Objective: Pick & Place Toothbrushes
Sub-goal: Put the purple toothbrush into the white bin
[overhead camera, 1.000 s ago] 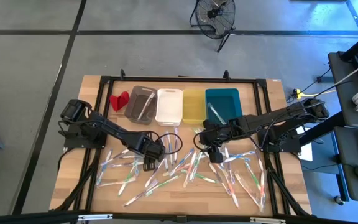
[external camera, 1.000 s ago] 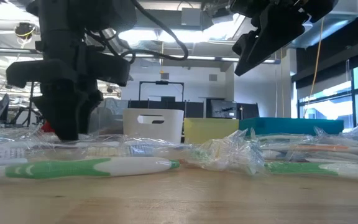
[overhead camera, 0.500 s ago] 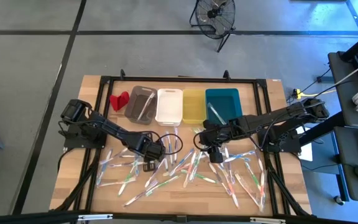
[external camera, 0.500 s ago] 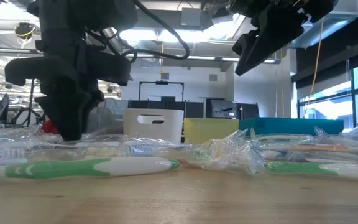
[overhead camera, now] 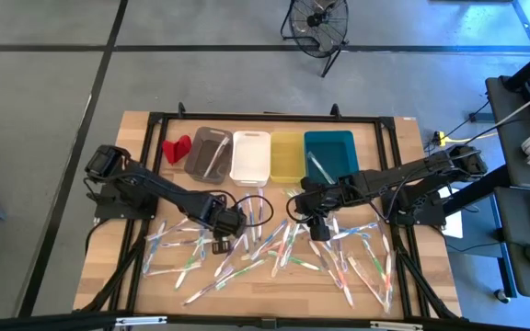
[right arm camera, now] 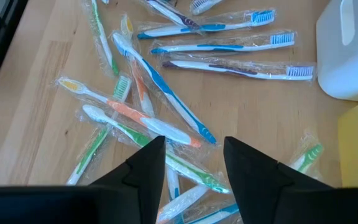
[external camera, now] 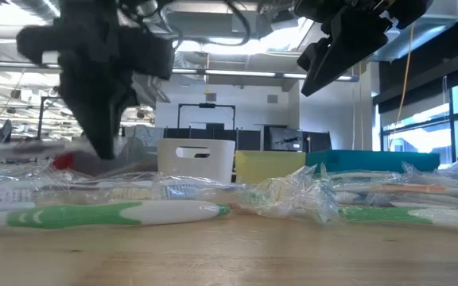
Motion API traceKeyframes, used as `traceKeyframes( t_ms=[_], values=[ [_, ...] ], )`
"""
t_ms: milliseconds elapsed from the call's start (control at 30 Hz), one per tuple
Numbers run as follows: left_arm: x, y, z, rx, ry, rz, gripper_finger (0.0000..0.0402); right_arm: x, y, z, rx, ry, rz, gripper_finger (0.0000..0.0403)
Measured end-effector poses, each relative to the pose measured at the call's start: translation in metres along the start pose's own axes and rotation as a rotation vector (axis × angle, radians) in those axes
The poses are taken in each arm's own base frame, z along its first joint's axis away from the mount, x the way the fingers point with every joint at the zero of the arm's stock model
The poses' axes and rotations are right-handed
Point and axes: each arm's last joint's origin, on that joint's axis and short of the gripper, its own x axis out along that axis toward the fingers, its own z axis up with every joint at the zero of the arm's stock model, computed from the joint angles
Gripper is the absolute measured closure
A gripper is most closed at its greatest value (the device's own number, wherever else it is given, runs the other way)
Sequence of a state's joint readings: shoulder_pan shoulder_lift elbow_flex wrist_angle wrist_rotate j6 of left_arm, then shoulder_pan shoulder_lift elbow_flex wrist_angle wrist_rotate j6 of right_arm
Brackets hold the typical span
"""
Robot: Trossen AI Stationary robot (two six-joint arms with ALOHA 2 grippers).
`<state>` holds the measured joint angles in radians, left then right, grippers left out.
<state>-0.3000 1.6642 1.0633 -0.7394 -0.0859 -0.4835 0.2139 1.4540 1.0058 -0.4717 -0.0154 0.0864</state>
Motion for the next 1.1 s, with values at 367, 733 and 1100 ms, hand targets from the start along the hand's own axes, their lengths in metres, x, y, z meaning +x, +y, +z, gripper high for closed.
traceKeyframes(
  t_ms=[367,733,1100],
  values=[
    [-0.059,-0.002,0.029,0.102,-0.016,0.11,0.0376,0.0,0.0,-0.004,0.011,0.044,0.0,0.0234],
    [-0.118,0.021,0.068,0.205,-0.15,0.148,0.0376,-0.002,0.002,-0.022,0.131,0.222,-0.028,0.0211],
    [-0.146,0.078,0.108,0.211,-0.357,0.136,0.0375,-0.002,0.011,-0.023,0.103,0.227,-0.01,0.0207]
  ],
)
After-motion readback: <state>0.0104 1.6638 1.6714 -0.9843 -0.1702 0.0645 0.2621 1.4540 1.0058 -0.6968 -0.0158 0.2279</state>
